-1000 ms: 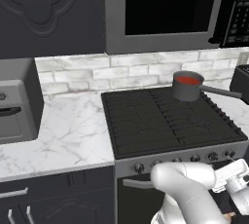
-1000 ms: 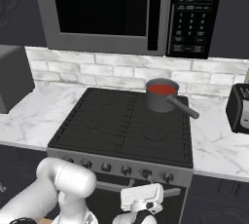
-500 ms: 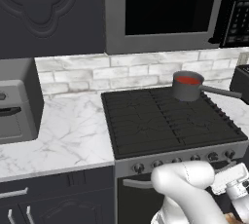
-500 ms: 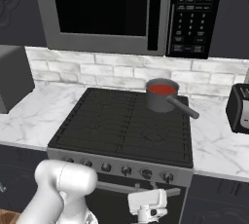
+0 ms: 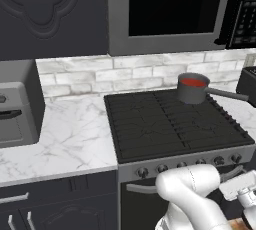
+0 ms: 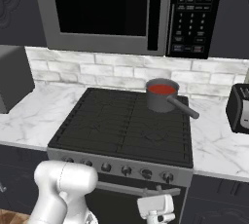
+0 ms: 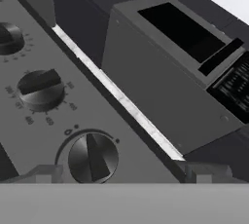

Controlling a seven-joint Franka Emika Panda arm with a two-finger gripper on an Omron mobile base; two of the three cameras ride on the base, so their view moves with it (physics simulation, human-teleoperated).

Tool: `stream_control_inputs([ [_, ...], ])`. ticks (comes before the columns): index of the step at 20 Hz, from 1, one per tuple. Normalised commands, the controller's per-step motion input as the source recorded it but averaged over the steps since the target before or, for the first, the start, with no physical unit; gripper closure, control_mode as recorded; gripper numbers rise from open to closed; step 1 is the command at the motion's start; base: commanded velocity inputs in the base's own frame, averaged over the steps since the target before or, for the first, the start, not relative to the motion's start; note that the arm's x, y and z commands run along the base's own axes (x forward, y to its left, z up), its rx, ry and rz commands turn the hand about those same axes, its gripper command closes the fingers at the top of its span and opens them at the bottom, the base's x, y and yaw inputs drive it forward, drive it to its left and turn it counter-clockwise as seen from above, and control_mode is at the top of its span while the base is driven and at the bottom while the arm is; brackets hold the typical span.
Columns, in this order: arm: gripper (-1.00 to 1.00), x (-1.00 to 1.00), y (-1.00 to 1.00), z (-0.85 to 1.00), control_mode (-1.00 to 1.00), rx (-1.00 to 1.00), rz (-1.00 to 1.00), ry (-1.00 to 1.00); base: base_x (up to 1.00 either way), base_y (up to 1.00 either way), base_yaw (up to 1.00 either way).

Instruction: Wait until the marinara sauce is simmered to a deep red color and then turn off the stove.

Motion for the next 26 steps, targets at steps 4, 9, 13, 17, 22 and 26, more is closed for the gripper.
stream_control_inputs([
  [4,-1.0,0.0,0.0,0.0,-1.0,-0.01,-0.01,0.0,0.0,0.0,0.0],
  [9,-1.0,0.1,0.16,0.0,-1.0,-0.02,-0.02,0.02,0.0,0.0,0.0],
  [13,-1.0,0.16,0.36,0.0,-1.0,-0.1,-0.04,0.07,0.0,0.0,0.0],
  [17,-1.0,0.19,0.17,0.0,-1.0,-0.13,-0.01,0.14,0.0,0.0,0.0],
  [22,-1.0,0.23,0.0,0.0,-1.0,-0.12,-0.02,0.21,0.0,0.0,0.0],
  [26,-1.0,0.3,0.0,0.0,-1.0,-0.13,-0.03,0.23,0.0,0.0,0.0],
])
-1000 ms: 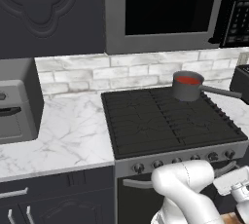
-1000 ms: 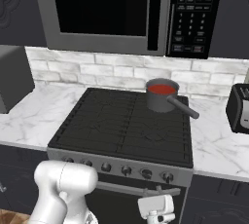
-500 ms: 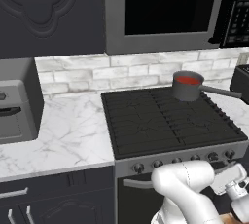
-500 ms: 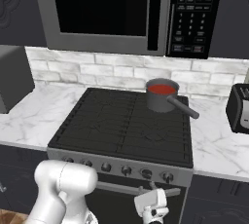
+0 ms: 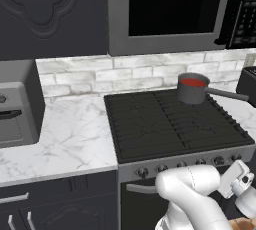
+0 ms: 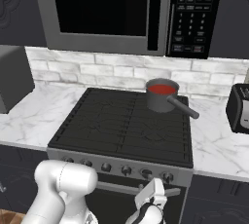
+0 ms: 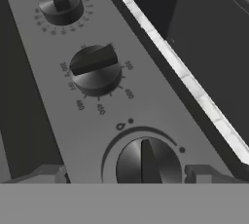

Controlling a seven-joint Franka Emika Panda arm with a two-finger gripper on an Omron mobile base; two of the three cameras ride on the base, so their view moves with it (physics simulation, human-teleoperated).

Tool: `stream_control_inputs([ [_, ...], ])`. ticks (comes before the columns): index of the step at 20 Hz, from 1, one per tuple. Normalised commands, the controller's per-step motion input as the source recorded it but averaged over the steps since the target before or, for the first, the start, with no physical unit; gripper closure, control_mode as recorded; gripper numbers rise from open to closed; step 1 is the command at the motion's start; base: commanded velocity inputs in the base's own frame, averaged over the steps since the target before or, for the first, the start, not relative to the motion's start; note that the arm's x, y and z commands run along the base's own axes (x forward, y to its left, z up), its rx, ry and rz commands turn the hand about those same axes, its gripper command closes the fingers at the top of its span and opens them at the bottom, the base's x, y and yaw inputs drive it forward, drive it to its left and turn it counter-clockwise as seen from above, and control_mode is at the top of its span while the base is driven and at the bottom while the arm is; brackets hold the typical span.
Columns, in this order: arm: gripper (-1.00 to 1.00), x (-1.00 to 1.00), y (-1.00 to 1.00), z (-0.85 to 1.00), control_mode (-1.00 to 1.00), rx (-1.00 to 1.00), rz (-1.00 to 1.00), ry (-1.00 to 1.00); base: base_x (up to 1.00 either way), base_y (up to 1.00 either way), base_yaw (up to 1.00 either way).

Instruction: Wait until the marinara sauce is simmered to a deep red color and then turn off the stove.

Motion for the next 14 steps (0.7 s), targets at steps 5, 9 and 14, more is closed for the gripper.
stream_control_inputs([
  [5,-1.0,0.18,-0.05,0.05,-1.0,-0.02,-0.08,0.12,0.0,0.0,0.0],
  [9,-1.0,-0.11,-0.13,0.01,-1.0,0.01,-0.05,-0.07,0.0,0.0,0.0],
  [14,-1.0,0.05,0.0,0.01,-1.0,0.01,0.0,-0.01,0.0,0.0,0.0],
])
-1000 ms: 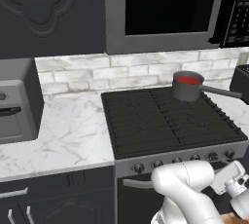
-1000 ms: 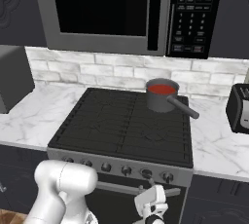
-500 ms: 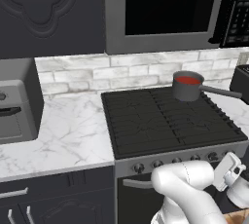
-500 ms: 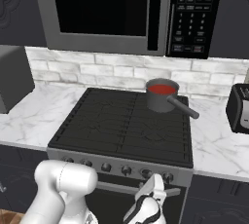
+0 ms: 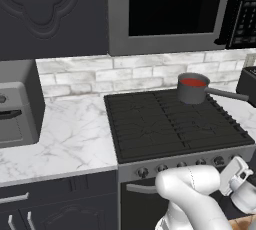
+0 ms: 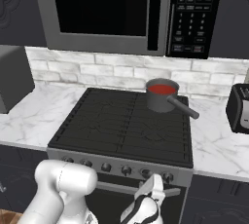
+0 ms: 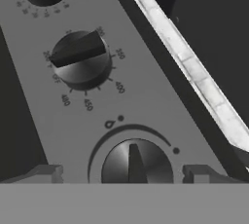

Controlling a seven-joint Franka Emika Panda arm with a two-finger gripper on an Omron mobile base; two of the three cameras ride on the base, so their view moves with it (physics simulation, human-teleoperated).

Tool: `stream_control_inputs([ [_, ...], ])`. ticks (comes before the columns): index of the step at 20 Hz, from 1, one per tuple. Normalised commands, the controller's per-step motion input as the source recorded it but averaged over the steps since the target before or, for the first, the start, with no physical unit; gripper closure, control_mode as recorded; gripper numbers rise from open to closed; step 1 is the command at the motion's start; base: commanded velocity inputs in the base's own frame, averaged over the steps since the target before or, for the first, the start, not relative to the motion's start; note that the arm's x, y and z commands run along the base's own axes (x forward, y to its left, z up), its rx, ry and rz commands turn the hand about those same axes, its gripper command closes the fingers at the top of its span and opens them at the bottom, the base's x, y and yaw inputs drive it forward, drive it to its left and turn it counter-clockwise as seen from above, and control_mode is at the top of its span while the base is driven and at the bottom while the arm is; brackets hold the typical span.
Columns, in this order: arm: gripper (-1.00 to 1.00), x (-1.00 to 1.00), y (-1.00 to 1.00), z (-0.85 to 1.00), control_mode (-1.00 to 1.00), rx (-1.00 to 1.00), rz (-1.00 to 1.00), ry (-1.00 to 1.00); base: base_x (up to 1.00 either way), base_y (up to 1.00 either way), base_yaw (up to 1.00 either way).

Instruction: Wait until the marinara sauce is simmered to a deep red color and then turn off the stove.

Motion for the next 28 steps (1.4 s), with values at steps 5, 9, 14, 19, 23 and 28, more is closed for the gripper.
stream_control_inputs([
  [5,-1.0,0.22,0.0,0.0,-1.0,0.0,0.0,0.06,0.0,0.0,0.0],
  [9,-1.0,0.24,-0.03,0.0,-1.0,0.0,0.0,0.12,0.0,0.0,0.0],
  [14,-1.0,0.28,-0.1,0.04,-1.0,0.01,0.0,0.14,0.0,0.0,0.0],
  [19,-1.0,0.14,-0.23,0.21,-1.0,0.1,0.0,0.07,0.0,0.0,0.0],
  [23,-1.0,0.0,-0.13,0.06,-1.0,0.06,0.0,0.0,0.0,0.0,0.0],
  [28,-1.0,0.0,0.0,0.0,-1.0,0.0,0.0,0.0,0.0,0.0,0.0],
])
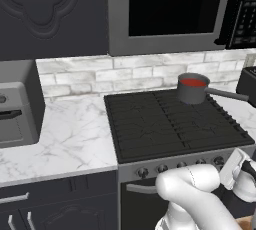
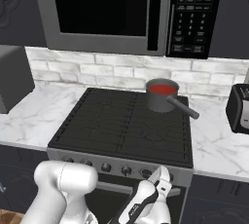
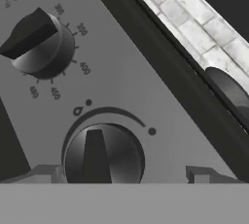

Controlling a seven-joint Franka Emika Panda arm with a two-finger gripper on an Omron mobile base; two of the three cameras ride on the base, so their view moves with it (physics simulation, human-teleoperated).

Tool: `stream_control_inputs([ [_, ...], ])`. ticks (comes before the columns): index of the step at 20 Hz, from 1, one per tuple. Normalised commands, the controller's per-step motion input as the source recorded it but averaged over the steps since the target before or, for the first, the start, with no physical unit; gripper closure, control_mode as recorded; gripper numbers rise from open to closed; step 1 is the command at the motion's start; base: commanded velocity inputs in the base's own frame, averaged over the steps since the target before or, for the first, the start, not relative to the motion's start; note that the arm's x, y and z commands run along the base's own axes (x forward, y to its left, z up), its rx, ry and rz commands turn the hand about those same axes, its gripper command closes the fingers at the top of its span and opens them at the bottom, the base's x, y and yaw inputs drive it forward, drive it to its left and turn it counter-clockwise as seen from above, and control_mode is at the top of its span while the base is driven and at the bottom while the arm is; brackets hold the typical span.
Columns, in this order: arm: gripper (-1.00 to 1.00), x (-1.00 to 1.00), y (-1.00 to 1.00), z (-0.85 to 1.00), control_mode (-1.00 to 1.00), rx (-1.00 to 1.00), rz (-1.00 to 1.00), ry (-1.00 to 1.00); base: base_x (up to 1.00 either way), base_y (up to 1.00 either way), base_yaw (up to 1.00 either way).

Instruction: Wait until the marinara sauce is simmered to a deep red color and then turn off the stove.

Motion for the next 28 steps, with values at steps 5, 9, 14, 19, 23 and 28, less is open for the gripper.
stream_control_inputs([
  [5,-1.0,0.0,0.0,0.0,-1.0,0.0,0.0,0.0,0.0,0.0,0.0],
  [9,-1.0,0.0,0.0,0.0,-1.0,0.0,0.0,0.0,0.0,0.0,0.0],
  [14,1.0,0.03,0.0,0.0,-1.0,0.0,0.0,0.0,0.0,0.0,0.0],
  [19,1.0,0.05,0.0,0.0,-1.0,0.01,0.0,0.05,0.0,0.0,0.0],
  [23,1.0,0.07,-0.03,0.0,-1.0,0.12,-0.05,0.15,0.0,0.0,0.0],
  [28,1.0,0.12,-0.13,0.0,-1.0,0.19,-0.2,0.22,0.0,0.0,0.0],
])
